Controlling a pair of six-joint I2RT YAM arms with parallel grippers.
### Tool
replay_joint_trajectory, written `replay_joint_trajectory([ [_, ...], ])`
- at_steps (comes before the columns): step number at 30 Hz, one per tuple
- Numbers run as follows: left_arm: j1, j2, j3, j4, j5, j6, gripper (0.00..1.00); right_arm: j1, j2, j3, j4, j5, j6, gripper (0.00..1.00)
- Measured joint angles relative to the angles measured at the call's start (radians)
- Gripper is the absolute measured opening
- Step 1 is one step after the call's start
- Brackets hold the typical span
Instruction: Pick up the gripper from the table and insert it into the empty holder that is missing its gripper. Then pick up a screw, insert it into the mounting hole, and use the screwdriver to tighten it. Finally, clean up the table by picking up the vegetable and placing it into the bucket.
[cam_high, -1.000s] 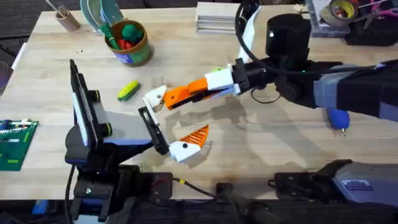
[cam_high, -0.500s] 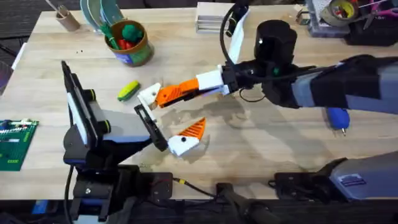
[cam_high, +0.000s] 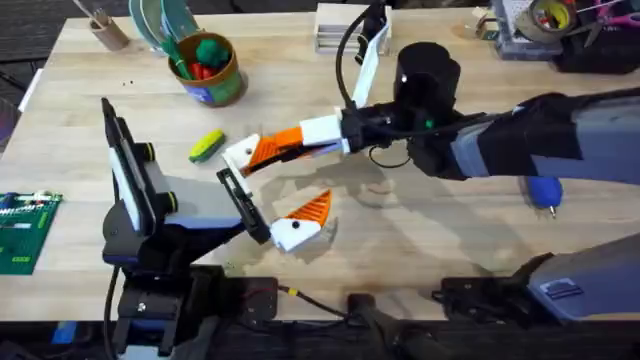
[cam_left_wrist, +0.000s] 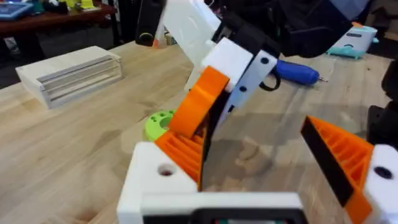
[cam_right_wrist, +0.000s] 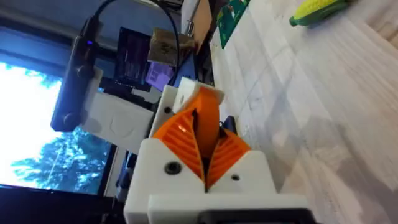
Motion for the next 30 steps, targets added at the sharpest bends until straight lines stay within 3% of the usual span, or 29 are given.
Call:
replay_joint_trajectory([
  [13,0.014,0.0,0.0,0.003,-0.031,0.008,0.993,0.033,0.001,0.03,-0.03,0.08,-0.005,0.009],
  [30,0.018,0.0,-0.002,0.008,-0.006,0.007,0.993,0.04,0.017,0.041,-0.025,0.098,-0.009,0.009],
])
